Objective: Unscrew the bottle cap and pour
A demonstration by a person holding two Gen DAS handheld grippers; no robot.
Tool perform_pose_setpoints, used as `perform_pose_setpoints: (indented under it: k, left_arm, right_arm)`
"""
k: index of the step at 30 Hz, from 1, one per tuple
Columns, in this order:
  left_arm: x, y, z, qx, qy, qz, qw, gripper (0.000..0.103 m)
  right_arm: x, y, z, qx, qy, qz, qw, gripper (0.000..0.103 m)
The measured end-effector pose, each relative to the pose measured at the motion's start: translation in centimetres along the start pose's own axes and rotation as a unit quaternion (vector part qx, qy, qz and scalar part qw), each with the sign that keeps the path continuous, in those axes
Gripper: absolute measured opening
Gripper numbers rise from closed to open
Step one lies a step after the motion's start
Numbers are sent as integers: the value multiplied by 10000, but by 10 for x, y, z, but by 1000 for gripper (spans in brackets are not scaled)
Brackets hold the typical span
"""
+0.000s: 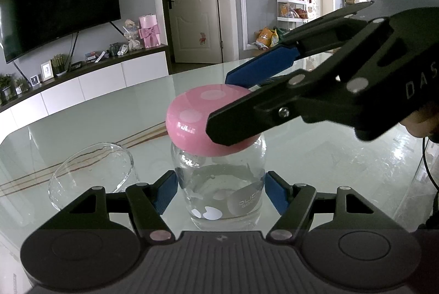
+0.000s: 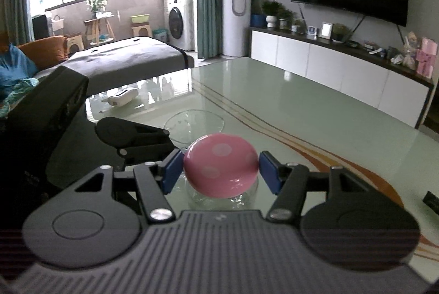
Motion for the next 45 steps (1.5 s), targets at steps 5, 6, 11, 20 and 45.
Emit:
perform_pose_setpoints:
  k: [5,6,11,20,45]
  left_arm:
    - [-2,1,0,-1,-4,4,10000,73]
    - [-2,1,0,-1,-3,4,10000,73]
    - [-2,1,0,-1,-1,4,10000,73]
    - [-2,1,1,-2,-1,0,10000,73]
    - [-4,2,1,-5,2,-3,10000,73]
  right_arm:
    - [3,1,3,25,205,-33,9998,61]
    - [4,1,4,22,228,-34,9997,61]
    - [4,2,6,-22,297,56,9995,61]
    - [6,3,4,-79,371,191,9991,62]
    - [-19,1,2,363,-1446,-448,9878,83]
Point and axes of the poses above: each gripper's, at about its wrist camera, not at the fingertips, and z roughly against the way its jaws point, x to its right, y to its top, the point moved 8 cm from there along -z, roughly the way its jaws point, and after that the axes turned 2 degrees about y, right-handed, at the moved point
